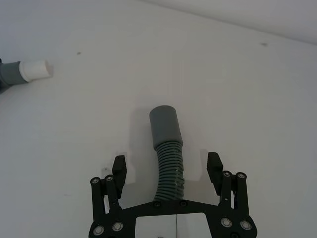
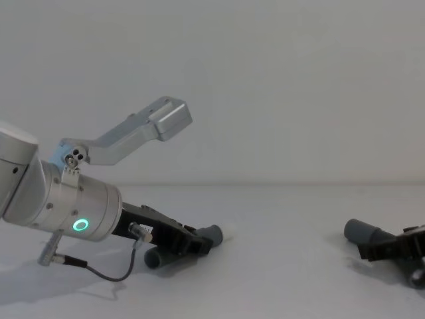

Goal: Use both hands to pick up one end of the pipe from the table, align the ends, and insert them.

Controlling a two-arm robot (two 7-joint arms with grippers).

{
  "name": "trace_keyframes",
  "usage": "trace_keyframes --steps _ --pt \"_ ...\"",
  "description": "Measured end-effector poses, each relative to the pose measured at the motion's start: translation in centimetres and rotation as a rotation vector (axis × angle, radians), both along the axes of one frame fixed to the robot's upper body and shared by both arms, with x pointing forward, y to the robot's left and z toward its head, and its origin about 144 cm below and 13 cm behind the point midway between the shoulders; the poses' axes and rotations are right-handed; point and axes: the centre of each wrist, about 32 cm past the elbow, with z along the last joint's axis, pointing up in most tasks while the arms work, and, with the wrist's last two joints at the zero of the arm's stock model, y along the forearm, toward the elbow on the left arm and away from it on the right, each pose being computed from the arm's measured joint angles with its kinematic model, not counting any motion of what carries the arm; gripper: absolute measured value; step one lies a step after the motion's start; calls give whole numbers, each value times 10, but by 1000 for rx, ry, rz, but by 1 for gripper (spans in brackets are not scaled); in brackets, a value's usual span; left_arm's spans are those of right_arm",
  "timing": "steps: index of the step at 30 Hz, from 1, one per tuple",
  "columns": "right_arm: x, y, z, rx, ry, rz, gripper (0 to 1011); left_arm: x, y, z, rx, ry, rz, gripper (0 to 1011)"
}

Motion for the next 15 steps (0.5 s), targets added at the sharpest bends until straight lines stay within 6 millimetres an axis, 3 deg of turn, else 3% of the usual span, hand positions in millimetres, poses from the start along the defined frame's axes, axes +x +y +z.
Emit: trace_keyframes --steps 9,15 --pt "1 -1 -2 6 16 -2 1001 0 0 0 0 0 0 347" --pt "2 -2 -3 9 20 -2 880 0 0 0 0 0 0 347"
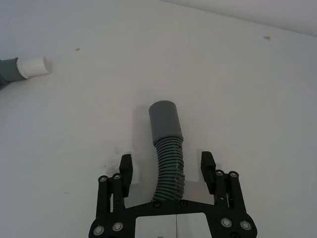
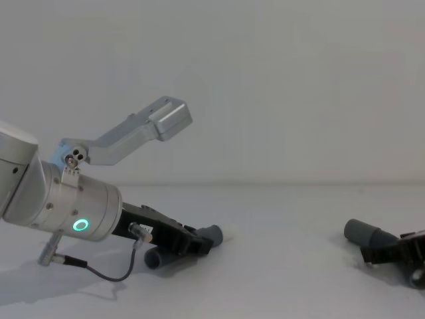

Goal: Use both hands to pick up one end of the pipe from the table, align the ends, and insert them.

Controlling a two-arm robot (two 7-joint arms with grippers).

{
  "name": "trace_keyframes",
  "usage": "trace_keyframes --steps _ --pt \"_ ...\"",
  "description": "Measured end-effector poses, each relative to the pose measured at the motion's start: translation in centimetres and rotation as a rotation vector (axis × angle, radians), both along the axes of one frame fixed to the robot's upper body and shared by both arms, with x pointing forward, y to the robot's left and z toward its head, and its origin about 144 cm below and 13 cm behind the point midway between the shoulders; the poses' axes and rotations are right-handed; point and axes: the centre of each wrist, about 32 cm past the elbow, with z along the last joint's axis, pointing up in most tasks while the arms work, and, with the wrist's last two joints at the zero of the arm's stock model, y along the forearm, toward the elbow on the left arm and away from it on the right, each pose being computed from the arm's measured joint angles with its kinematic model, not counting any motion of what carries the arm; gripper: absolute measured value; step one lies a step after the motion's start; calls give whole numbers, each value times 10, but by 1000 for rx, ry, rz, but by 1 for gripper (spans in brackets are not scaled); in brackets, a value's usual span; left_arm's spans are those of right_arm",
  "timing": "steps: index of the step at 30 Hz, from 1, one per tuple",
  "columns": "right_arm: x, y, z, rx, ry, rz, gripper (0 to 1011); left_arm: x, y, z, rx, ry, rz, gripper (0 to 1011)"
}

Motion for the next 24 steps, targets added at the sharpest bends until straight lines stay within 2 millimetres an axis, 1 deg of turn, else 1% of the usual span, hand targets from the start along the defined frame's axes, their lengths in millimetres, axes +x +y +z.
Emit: trace_keyframes --steps 4,6,7,8,10,11,13,14,17,18,21,24 --pt "0 0 0 1 1 0 778 0 0 0 0 0 0 347" --pt "0 0 0 2 2 0 703 0 0 0 0 0 0 347" --pt "0 0 0 2 2 0 687 0 0 0 0 0 0 347" --pt "0 0 -1 2 3 0 643 0 0 0 0 0 0 347" --pt "0 -1 -1 2 3 -1 602 0 0 0 0 0 0 347" --pt "0 -1 -1 2 4 -1 543 0 0 0 0 0 0 347" --pt "0 -1 -1 3 4 -1 499 0 0 0 0 0 0 347" --pt "0 -1 -1 3 4 -1 440 0 0 0 0 0 0 347" --pt "0 -1 -1 3 5 -1 378 0 0 0 0 0 0 347" --pt "0 -1 -1 3 5 -1 320 0 0 0 0 0 0 347" --pt "0 -1 -1 3 6 -1 268 0 0 0 0 0 0 347" --pt "0 -1 -1 3 6 -1 268 0 0 0 0 0 0 347"
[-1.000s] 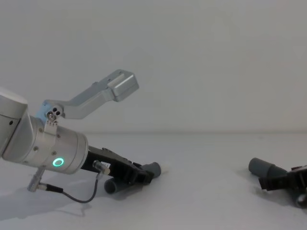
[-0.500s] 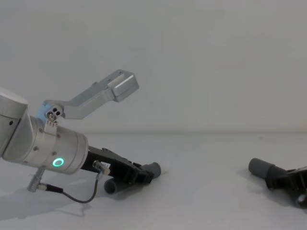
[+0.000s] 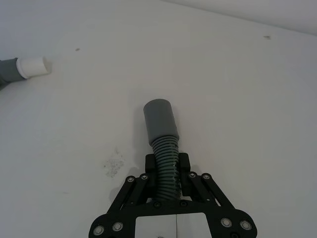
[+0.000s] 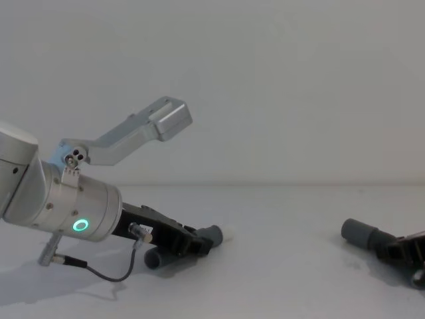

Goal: Use both hands to pick up one end of the pipe from the table, align the ends, and insert them.

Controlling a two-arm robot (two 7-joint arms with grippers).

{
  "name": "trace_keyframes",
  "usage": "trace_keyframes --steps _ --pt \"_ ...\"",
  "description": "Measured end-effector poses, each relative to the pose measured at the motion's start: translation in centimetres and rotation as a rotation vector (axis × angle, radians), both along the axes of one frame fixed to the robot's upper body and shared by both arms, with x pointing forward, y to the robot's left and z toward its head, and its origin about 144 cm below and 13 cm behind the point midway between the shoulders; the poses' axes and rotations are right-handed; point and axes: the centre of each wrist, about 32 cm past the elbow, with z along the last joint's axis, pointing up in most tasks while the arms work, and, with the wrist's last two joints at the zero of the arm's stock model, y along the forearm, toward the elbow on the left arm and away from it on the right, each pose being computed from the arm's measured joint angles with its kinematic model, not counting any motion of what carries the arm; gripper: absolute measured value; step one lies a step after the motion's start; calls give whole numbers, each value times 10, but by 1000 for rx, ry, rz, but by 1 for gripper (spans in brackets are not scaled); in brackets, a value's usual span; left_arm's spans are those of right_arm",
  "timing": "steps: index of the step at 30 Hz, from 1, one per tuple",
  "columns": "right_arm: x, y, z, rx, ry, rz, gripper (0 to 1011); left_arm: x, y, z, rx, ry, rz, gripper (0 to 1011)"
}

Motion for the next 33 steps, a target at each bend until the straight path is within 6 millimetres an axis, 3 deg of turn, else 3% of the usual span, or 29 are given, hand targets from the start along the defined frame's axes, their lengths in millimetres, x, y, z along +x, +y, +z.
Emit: trace_keyframes --steps 14,33 --pt "-4 0 4 1 -45 -6 268 -1 0 2 3 -13 -6 347" --pt "-16 -16 36 -66 -265 35 268 -9 7 31 51 -202 -106 347"
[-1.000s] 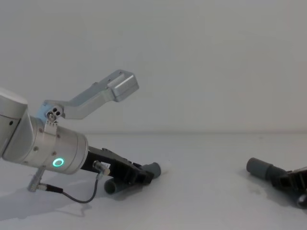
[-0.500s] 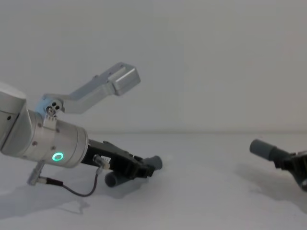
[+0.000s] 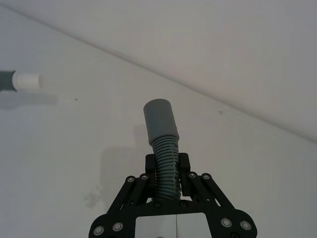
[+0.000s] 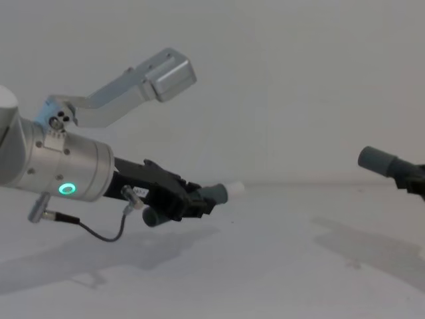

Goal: Use both hands to pick up one end of the pipe from the table, align the ends, and insert them.

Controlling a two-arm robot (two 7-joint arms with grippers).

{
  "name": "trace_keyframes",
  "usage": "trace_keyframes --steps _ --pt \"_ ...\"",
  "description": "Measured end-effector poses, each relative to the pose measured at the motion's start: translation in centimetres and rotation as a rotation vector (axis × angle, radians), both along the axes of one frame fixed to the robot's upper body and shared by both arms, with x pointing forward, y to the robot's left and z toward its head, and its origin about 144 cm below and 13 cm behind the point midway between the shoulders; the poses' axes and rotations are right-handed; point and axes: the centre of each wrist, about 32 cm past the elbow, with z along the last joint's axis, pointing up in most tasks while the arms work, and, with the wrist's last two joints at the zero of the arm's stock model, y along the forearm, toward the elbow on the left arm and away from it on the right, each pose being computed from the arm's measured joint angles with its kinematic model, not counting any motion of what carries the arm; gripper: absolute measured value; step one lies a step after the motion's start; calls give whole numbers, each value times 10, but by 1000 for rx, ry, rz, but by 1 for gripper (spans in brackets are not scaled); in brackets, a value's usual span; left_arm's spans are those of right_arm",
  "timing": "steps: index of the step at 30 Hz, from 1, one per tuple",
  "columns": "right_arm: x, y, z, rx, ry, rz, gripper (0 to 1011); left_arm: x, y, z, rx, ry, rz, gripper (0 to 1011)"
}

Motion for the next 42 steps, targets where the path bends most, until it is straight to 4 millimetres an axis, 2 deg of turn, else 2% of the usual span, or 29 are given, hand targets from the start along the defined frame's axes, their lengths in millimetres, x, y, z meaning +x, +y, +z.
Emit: trace_keyframes --steps 18,30,42 --pt "-14 -29 19 -218 -87 221 268 4 24 24 69 -107 -159 347" --pt "-18 -26 26 -314 -108 393 268 8 34 36 79 -139 -286 347" --pt "-19 -13 29 -341 -108 520 268 8 29 46 85 -161 -398 347"
